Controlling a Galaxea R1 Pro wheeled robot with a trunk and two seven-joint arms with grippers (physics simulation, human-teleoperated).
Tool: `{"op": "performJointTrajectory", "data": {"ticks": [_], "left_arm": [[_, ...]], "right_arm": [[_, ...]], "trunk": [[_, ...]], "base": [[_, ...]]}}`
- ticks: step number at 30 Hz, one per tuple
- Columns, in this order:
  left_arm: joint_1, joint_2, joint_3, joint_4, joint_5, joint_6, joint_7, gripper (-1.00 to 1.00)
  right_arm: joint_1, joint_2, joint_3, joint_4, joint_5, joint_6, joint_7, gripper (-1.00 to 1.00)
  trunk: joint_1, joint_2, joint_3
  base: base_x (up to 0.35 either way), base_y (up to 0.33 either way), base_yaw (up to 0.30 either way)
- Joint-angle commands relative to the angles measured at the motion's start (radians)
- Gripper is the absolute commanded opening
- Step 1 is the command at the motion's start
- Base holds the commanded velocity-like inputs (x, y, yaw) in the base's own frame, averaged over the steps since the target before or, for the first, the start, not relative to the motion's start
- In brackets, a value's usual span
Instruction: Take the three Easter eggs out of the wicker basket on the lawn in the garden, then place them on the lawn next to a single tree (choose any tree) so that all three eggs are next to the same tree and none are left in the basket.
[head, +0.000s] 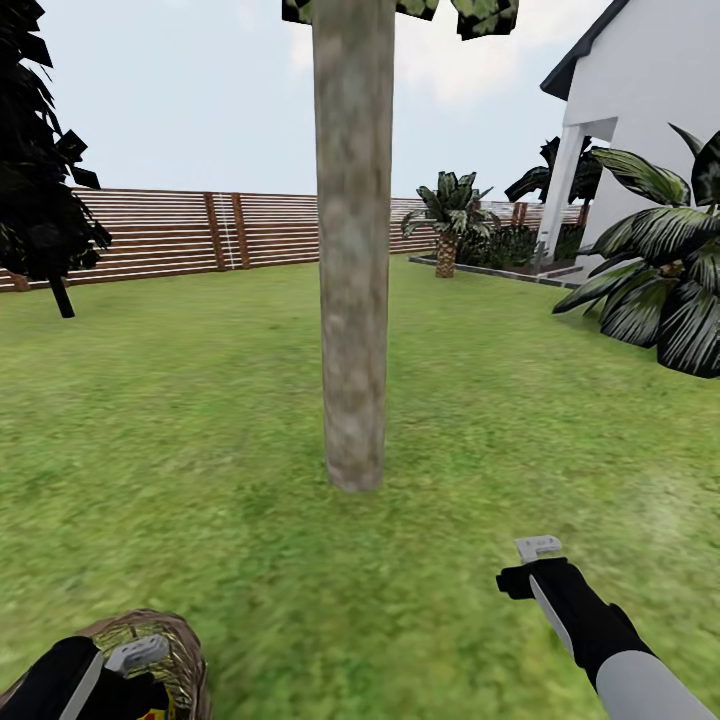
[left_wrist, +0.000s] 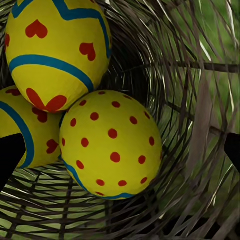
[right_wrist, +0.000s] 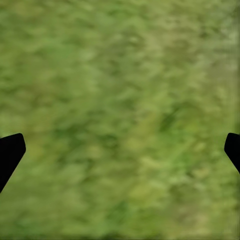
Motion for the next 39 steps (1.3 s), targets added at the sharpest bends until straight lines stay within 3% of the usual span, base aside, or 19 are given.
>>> {"op": "performJointTrajectory", "data": {"ticks": [1,22,39], "left_arm": [[0.0,0.0,0.002,-0.001,0.006,0.006,0.002,1.0],[0.0,0.0,0.0,-0.002,0.0,0.006,0.006,1.0],[0.0,0.0,-0.001,-0.002,0.004,0.006,0.006,1.0]], "right_arm": [[0.0,-0.001,0.005,-0.001,0.005,0.006,0.0,1.0],[0.0,-0.001,0.005,0.001,0.005,0.006,0.0,1.0],[0.0,-0.001,0.005,0.001,0.005,0.006,0.0,1.0]], "trunk": [[0.0,0.0,-0.001],[0.0,0.0,-0.001],[0.065,-0.119,-0.054]], "base": [[-0.001,-0.01,0.0],[0.0,-0.001,0.0],[0.0,0.0,0.0]]}}
